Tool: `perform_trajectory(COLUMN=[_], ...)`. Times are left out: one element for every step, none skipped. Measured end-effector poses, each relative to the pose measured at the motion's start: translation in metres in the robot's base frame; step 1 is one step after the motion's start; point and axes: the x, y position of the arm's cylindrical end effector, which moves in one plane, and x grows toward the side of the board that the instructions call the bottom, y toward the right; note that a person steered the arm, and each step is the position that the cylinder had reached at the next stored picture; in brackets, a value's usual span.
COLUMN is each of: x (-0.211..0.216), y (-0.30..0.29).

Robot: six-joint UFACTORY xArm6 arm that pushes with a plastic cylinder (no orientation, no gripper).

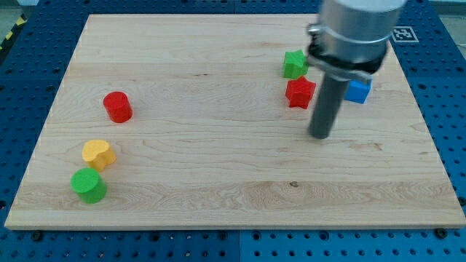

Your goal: Push the blue cube into the red star and the green star

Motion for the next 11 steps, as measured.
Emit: perform_trajectory(x=[-0.01, -0.015, -0.049, -0.078, -0.09, -0.088, -0.069, -0.074, -0.083, -0.083, -0.081], y=[0.054, 0.089, 0.106, 0.107, 0.106, 0.106, 0.097, 0.049, 0.006, -0.009, -0.013])
